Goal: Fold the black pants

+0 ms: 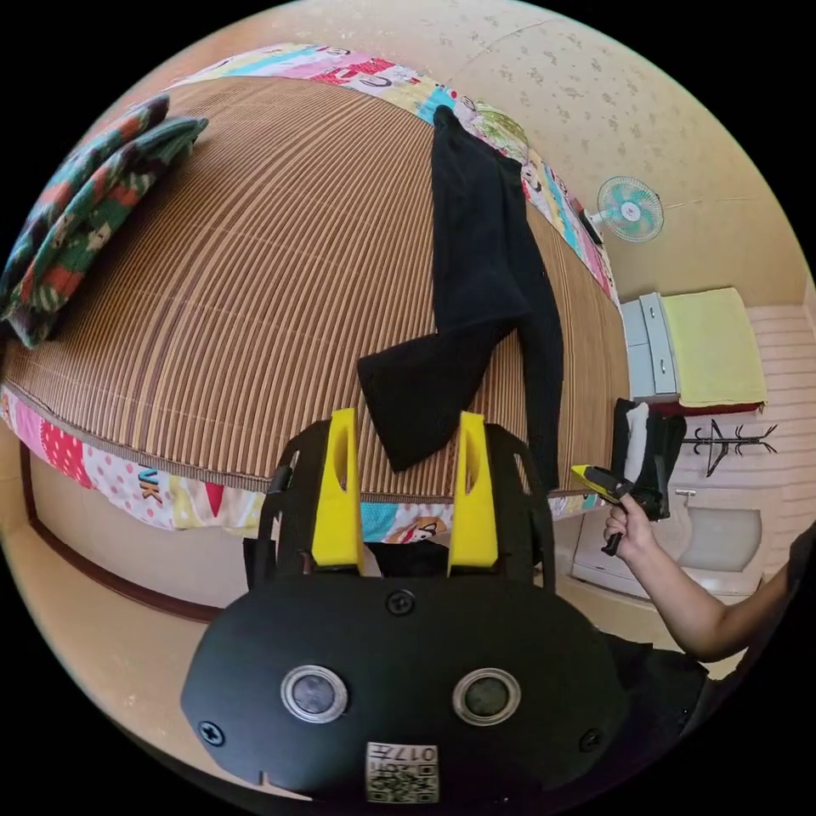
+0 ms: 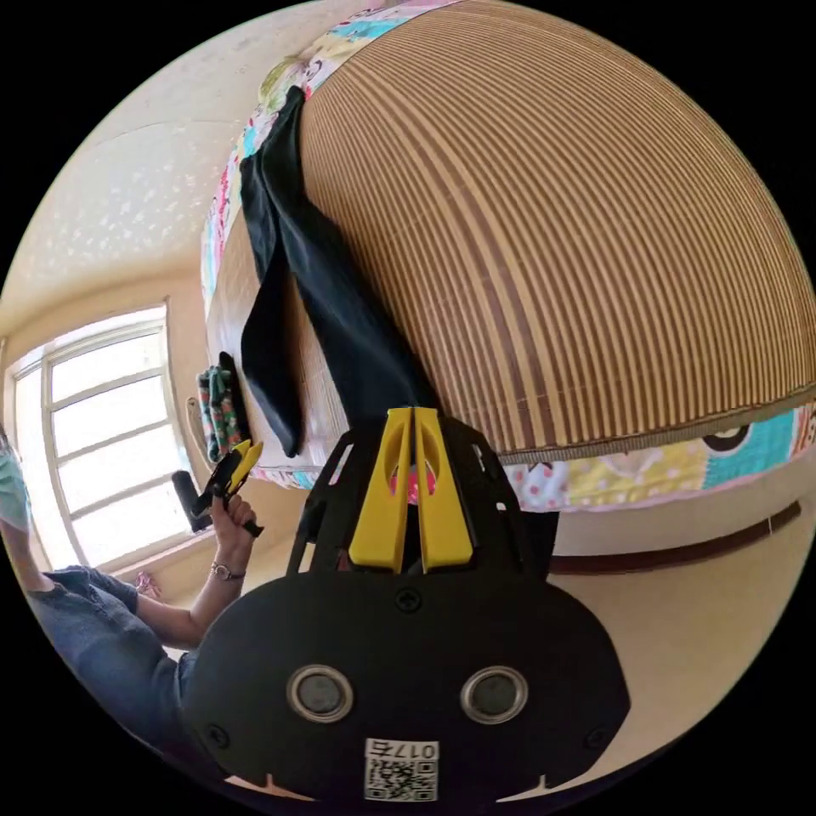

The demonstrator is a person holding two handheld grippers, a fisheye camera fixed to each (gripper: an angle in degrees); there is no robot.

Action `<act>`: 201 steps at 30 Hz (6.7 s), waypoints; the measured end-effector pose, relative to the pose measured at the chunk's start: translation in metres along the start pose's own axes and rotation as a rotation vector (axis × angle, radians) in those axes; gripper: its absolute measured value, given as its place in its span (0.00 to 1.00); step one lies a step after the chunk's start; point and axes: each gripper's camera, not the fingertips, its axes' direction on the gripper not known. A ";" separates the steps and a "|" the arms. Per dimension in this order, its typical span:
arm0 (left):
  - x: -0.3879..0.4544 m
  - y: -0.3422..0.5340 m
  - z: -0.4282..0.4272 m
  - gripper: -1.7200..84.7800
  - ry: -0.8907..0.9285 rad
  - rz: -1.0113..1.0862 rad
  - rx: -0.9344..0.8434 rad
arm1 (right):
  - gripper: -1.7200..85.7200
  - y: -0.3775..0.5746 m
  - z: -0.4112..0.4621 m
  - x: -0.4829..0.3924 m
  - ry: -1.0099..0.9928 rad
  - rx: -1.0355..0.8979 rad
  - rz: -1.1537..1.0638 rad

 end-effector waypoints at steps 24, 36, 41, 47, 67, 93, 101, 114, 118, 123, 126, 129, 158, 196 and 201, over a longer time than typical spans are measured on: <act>0.149 0.084 -0.019 0.01 -0.116 0.747 -0.157 | 0.04 0.043 0.027 -0.086 -0.245 -0.069 -0.123; 0.113 0.146 0.119 0.02 -0.248 0.458 -0.454 | 0.11 0.079 0.000 -0.063 0.069 -0.082 -0.104; 0.090 0.113 0.121 0.03 0.132 0.163 -0.354 | 0.07 0.100 0.005 -0.043 0.061 -0.105 -0.160; 0.128 0.083 0.107 0.12 0.218 0.161 -0.188 | 0.05 0.145 -0.025 -0.081 -0.541 -0.178 -0.365; 0.288 0.031 0.179 0.03 -0.270 0.534 -0.361 | 0.04 0.234 0.004 -0.258 -0.294 -0.480 -0.865; 0.172 -0.081 0.103 0.01 0.215 0.245 -0.396 | 0.06 -0.256 -0.007 -0.358 -0.128 0.277 -0.325; 0.061 -0.093 0.056 0.01 0.997 -0.101 -0.133 | 0.04 -0.190 -0.043 -0.559 0.284 0.488 -0.774; 0.010 -0.102 0.025 0.01 0.415 -0.238 -0.186 | 0.05 -0.132 0.106 -0.546 -0.013 0.039 -0.859; 0.040 -0.114 0.018 0.01 0.286 -0.097 -0.263 | 0.07 -0.050 0.106 -0.455 -0.013 -0.077 -0.773; 0.060 -0.122 0.019 0.01 0.295 -0.052 -0.429 | 0.12 0.050 0.085 -0.343 -0.066 -0.175 -0.500; 0.070 -0.117 -0.009 0.01 0.815 0.024 -0.303 | 0.15 0.087 0.068 -0.315 -0.220 -0.189 -0.431; 0.059 -0.089 -0.014 0.01 1.006 -0.052 -0.207 | 0.16 0.108 0.078 -0.298 -0.440 -0.243 -0.397; 0.106 -0.191 0.002 0.22 0.255 0.094 -0.078 | 0.18 0.000 0.115 -0.223 -0.282 -0.041 -0.335; 0.336 0.066 -0.386 0.05 0.853 0.777 0.224 | 0.05 0.251 -0.115 -0.310 -0.800 0.131 -1.051; 0.368 0.064 -0.428 0.05 0.766 0.802 0.266 | 0.05 0.260 -0.146 -0.349 -0.615 0.233 -1.074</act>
